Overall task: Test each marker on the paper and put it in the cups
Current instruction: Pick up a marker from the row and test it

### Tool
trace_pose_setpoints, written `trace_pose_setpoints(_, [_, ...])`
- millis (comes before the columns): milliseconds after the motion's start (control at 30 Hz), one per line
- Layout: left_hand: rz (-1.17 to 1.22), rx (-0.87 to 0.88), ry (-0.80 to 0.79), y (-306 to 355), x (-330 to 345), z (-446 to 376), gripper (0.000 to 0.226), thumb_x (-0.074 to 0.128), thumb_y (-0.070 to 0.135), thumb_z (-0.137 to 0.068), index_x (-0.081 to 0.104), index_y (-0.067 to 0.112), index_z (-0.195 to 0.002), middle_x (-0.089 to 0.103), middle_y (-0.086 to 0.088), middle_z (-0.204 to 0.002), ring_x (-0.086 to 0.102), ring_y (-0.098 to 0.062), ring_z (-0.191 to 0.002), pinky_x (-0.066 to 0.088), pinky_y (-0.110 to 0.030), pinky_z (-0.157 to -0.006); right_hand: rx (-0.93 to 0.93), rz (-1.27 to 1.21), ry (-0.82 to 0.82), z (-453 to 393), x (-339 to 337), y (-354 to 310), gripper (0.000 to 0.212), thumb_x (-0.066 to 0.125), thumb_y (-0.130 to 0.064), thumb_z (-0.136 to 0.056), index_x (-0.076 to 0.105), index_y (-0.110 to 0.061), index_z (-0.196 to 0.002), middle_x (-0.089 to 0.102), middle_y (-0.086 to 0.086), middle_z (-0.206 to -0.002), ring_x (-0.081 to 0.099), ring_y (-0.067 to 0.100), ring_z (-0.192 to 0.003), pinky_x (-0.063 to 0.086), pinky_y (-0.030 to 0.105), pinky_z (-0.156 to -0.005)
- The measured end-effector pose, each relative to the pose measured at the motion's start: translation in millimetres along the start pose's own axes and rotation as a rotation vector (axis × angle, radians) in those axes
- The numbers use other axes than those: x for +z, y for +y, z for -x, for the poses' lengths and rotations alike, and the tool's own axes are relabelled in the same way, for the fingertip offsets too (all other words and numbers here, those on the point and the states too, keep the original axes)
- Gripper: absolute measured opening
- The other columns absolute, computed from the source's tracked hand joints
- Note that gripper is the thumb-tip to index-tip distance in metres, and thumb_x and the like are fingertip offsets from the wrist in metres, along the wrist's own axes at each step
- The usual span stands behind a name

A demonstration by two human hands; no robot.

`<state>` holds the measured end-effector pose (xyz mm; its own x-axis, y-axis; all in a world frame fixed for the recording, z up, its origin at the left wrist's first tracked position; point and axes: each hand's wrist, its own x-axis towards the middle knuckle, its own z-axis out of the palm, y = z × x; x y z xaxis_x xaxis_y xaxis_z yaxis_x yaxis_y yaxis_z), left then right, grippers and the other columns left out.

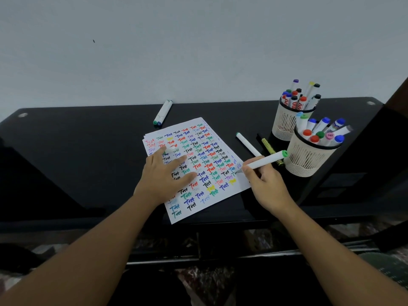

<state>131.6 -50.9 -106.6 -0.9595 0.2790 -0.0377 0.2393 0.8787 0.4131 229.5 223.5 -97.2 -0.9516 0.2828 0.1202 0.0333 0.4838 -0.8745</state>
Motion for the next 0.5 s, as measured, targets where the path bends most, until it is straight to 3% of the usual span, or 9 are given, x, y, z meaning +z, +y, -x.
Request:
trace_pose_setpoints(233, [-0.016, -0.006, -0.007, -0.3, 0.4, -1.0, 0.082, 0.042, 0.091, -0.077, 0.038, 0.052, -0.149, 0.001, 0.007, -0.166, -0.004, -0.025, -0.153, 0.014, -0.056, -0.124, 0.012, -0.012, 0.013, 0.0, 0.3, 0.1, 0.005, 0.057, -0.033, -0.106, 0.061, -0.033, -0.104, 0.066, -0.006, -0.093, 0.061, 0.01, -0.083, 0.049, 0.028, -0.07])
trace_pose_setpoints(400, [-0.023, -0.007, 0.004, -1.2, 1.4, -2.2, 0.084, 0.04, 0.092, -0.076, 0.038, 0.052, -0.149, 0.002, 0.006, -0.166, -0.003, -0.025, -0.152, 0.015, -0.056, -0.124, 0.001, 0.017, 0.013, -0.3, 1.4, -0.7, 0.006, 0.057, -0.031, -0.107, 0.062, -0.029, -0.108, 0.065, -0.01, -0.094, 0.058, 0.002, -0.083, 0.039, 0.014, -0.065])
trace_pose_setpoints(500, [-0.026, -0.005, 0.008, -1.7, 2.0, -2.2, 0.084, 0.04, 0.092, -0.075, 0.038, 0.052, -0.149, 0.002, 0.005, -0.166, -0.003, -0.025, -0.153, 0.014, -0.056, -0.124, 0.003, 0.009, 0.013, 1.1, 0.6, -1.1, 0.007, 0.056, -0.03, -0.107, 0.062, -0.026, -0.107, 0.065, -0.009, -0.092, 0.059, 0.005, -0.081, 0.042, 0.02, -0.067])
